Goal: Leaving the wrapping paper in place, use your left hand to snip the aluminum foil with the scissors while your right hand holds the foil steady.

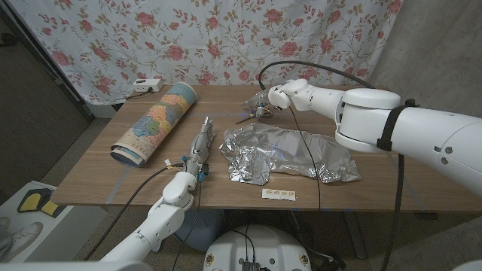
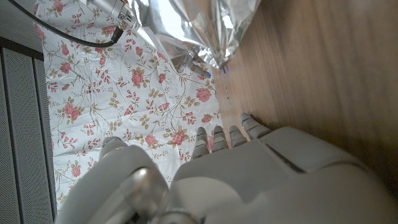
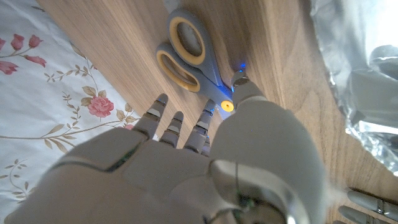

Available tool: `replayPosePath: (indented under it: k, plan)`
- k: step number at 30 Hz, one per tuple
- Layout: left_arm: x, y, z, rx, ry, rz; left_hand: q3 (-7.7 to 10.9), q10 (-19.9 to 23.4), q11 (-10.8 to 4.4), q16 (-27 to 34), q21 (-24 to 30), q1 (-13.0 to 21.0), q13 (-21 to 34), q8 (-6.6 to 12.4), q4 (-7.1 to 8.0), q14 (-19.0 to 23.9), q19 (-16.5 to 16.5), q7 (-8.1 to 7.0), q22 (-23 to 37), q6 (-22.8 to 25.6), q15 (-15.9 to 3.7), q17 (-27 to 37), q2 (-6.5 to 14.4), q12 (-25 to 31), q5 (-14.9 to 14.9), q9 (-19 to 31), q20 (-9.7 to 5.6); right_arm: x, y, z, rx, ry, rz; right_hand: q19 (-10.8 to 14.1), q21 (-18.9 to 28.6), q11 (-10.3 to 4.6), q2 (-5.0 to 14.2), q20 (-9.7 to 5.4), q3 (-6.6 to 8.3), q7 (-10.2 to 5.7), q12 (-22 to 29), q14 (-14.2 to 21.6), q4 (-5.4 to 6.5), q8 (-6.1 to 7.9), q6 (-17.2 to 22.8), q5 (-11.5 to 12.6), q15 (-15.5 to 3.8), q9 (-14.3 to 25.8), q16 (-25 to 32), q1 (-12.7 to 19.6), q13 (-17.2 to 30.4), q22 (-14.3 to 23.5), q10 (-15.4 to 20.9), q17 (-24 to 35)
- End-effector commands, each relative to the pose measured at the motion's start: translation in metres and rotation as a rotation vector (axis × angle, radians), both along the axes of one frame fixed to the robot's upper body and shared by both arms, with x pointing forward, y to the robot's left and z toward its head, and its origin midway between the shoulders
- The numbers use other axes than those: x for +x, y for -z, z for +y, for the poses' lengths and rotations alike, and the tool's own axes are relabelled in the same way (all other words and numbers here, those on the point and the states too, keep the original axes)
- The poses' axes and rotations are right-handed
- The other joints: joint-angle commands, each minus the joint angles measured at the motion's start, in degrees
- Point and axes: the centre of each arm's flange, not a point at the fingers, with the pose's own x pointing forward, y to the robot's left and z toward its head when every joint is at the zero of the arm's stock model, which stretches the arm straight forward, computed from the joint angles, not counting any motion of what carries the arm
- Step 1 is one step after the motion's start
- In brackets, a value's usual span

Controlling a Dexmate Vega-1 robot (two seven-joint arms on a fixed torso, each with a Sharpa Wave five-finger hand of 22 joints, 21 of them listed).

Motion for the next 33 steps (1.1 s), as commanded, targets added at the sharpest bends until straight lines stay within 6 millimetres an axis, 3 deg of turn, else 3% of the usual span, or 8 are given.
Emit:
replayPosePath:
  k: [1,15,21,29,31,32,33]
  plan:
    - [-0.001,0.003,0.001,-0.002,0.003,0.004,-0.06,0.05,0.40,0.40,0.45,0.17,0.17,-0.04,-0.47,-0.45,-0.39,-0.07,0.17,0.11,-0.14,0.09,0.50,0.20,0.05,0.19,0.18,0.001,0.003,-0.001,0.007,0.001,-0.009,0.64,0.43,-0.15,0.51,-0.41,0.22,-0.16,0.72,0.73,0.18,0.37,0.52,0.42,-7.97,-0.02,0.43,0.30,0.45,0.07,1.31,0.11]
    - [-0.002,0.006,0.005,-0.009,0.001,0.005,-0.13,0.14,0.40,0.42,0.46,0.09,0.17,-0.04,-0.49,-0.44,-0.40,-0.12,0.18,0.13,-0.09,0.10,0.51,0.25,0.05,0.19,0.18,0.003,0.013,0.002,0.006,0.005,-0.015,0.71,0.23,0.05,0.27,-0.45,-0.32,0.67,2.70,1.74,0.42,-0.49,0.16,0.03,-8.14,0.01,0.38,-0.05,2.00,0.09,2.62,0.15]
    - [-0.002,0.007,0.007,-0.013,0.000,0.004,-0.15,0.14,0.35,0.39,0.46,0.04,0.17,-0.03,-0.50,-0.53,-0.40,-0.16,0.18,0.17,-0.04,0.10,0.53,0.25,0.05,0.19,0.14,0.003,0.015,0.001,0.010,0.008,-0.009,0.80,0.16,0.11,0.53,-0.32,-0.81,0.42,5.84,3.76,0.70,-0.93,0.29,-0.56,-8.55,0.05,0.92,-0.43,4.49,0.10,4.55,0.70]
    - [-0.004,0.009,0.010,-0.018,-0.004,0.005,-0.21,0.15,0.38,0.41,0.47,-0.04,0.18,-0.05,-0.50,-0.53,-0.42,-0.14,0.18,0.13,-0.09,0.10,0.53,0.26,0.06,0.18,0.08,0.004,0.018,-0.003,0.011,0.004,0.003,1.03,0.18,0.22,1.18,-0.46,-1.08,0.15,9.28,5.44,0.77,-1.06,1.03,-0.94,-9.63,0.11,1.89,-0.36,8.73,0.11,3.71,2.27]
    - [-0.004,0.009,0.009,-0.018,-0.001,0.003,-0.23,0.17,0.46,0.41,0.46,-0.06,0.18,-0.06,-0.50,-0.55,-0.43,-0.14,0.18,0.12,-0.11,0.10,0.54,0.27,0.06,0.18,0.09,0.003,0.019,-0.003,0.006,-0.009,0.009,1.17,0.17,0.31,1.39,-0.59,-1.29,0.17,14.00,6.71,0.53,-1.19,1.47,-1.12,-10.18,0.17,3.27,0.20,14.80,0.13,2.49,4.86]
    - [-0.004,0.009,0.008,-0.017,-0.002,0.002,-0.24,0.14,0.44,0.40,0.47,-0.07,0.18,-0.07,-0.51,-0.59,-0.43,-0.15,0.18,0.08,-0.09,0.10,0.54,0.25,0.06,0.18,0.07,0.002,0.019,-0.003,0.006,-0.016,0.014,1.55,0.26,0.28,1.28,-0.61,-1.70,-0.05,20.13,6.97,0.32,-1.35,1.79,-1.20,-10.51,0.21,4.51,0.95,22.74,0.15,0.35,8.25]
    - [-0.005,0.009,0.008,-0.017,0.000,0.001,-0.24,0.10,0.42,0.40,0.46,-0.08,0.18,-0.05,-0.51,-0.57,-0.44,-0.14,0.18,0.13,-0.10,0.10,0.54,0.24,0.06,0.18,0.10,0.002,0.020,-0.003,0.008,-0.023,0.019,1.73,0.29,0.22,1.27,-0.65,-1.77,-0.13,21.05,6.98,0.30,-1.35,1.93,-1.19,-10.64,0.22,4.64,1.08,23.81,0.15,0.21,8.70]
